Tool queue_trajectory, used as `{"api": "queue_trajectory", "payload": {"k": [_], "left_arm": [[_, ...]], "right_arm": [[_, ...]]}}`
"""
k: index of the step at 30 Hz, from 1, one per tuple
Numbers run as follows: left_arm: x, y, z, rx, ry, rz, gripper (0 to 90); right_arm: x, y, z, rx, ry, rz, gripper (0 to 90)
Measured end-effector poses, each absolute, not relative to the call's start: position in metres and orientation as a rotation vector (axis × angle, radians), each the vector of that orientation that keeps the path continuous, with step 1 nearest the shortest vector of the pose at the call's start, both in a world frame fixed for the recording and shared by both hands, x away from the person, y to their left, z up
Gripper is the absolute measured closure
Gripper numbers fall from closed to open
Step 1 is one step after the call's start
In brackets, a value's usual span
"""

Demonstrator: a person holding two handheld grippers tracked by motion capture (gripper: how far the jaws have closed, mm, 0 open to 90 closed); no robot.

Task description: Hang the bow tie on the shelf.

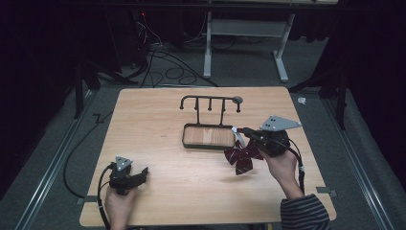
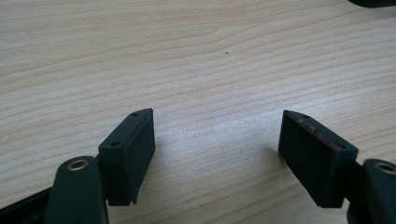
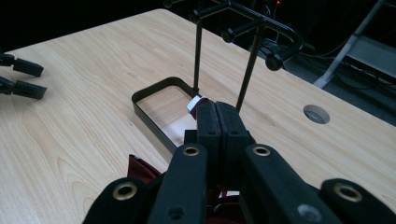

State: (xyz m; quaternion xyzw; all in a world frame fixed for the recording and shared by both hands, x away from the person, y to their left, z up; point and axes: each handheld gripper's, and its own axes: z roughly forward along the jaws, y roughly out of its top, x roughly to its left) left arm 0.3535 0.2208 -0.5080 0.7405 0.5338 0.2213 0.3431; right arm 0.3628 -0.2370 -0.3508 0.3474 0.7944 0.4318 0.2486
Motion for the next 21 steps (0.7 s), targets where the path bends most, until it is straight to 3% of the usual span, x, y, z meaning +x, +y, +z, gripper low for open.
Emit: {"api": "queue_trajectory", "payload": {"k": [21], "left_arm": [[0.354,0.221,-0.508,1.919,1.388,0.572,27.6]], "right_arm": [[0.37,-0.221,-0.342,0.897,2.182,1.197,90.0]]}}
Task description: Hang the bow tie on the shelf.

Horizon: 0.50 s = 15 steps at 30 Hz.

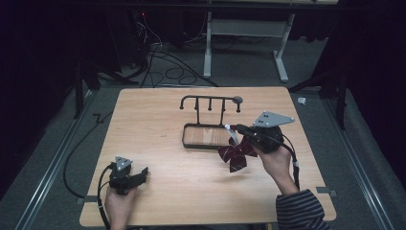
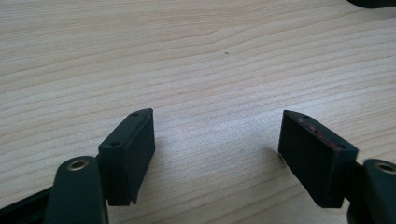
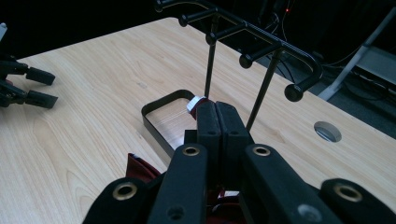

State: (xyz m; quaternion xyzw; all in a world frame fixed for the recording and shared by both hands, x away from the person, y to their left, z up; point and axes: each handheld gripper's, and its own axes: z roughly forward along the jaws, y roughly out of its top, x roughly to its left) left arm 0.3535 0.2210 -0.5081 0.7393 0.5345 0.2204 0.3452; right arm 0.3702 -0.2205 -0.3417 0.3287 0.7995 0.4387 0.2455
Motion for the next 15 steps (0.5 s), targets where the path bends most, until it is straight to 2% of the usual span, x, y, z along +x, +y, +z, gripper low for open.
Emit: {"api": "queue_trajectory", "payload": {"k": [15], "left_arm": [[0.354,0.221,-0.508,1.917,1.389,0.569,27.5]], "right_arm": [[0.38,-0.205,-0.337,0.866,2.202,1.201,90.0]]}}
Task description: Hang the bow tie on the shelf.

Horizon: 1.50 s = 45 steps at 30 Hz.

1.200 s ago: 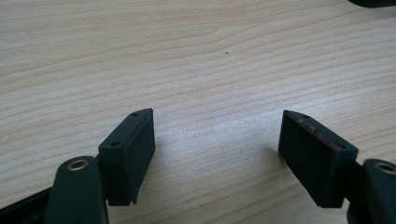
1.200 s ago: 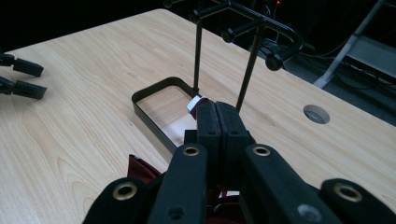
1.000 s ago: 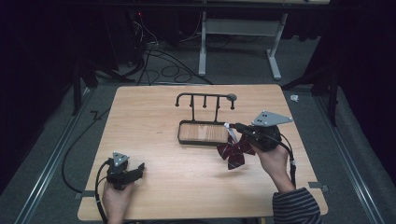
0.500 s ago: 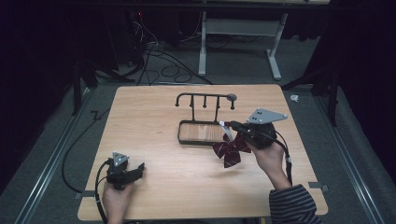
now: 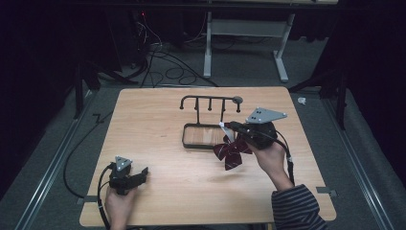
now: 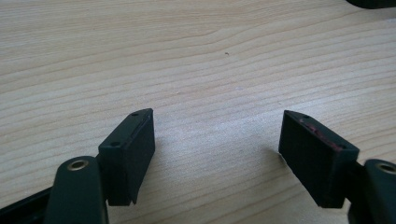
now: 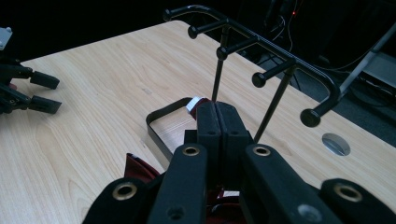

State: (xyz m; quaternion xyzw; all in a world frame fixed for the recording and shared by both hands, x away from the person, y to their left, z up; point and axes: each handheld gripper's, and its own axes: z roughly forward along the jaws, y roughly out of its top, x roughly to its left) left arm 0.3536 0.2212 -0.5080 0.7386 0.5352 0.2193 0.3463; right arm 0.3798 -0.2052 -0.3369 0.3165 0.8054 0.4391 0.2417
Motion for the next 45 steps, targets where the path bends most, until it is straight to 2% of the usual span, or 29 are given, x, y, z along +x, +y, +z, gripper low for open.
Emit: {"api": "queue_trajectory", "payload": {"k": [45], "left_arm": [[0.354,0.222,-0.508,1.912,1.389,0.563,27.3]], "right_arm": [[0.415,-0.169,-0.325,0.843,2.255,1.205,90.0]]}}
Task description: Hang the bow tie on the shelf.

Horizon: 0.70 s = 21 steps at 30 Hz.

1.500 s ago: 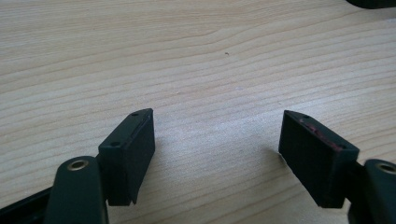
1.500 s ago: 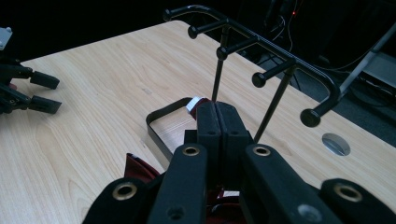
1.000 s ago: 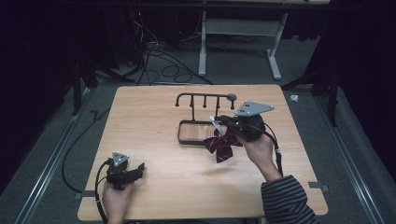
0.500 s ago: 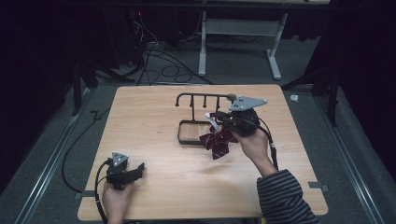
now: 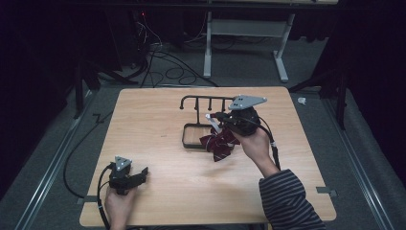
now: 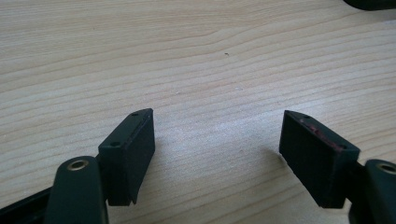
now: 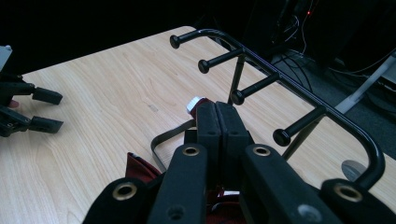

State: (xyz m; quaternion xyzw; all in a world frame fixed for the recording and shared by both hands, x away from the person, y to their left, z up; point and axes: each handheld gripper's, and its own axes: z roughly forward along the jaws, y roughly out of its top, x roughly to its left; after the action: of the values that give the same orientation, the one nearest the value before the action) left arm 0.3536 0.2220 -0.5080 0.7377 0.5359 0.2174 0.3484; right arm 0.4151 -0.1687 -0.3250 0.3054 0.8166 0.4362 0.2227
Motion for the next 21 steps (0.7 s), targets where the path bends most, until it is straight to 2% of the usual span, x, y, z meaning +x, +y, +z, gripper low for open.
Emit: {"api": "queue_trajectory", "payload": {"k": [21], "left_arm": [[0.354,0.222,-0.508,1.911,1.389,0.561,27.2]], "right_arm": [[0.437,-0.153,-0.32,0.861,2.257,1.195,90.0]]}}
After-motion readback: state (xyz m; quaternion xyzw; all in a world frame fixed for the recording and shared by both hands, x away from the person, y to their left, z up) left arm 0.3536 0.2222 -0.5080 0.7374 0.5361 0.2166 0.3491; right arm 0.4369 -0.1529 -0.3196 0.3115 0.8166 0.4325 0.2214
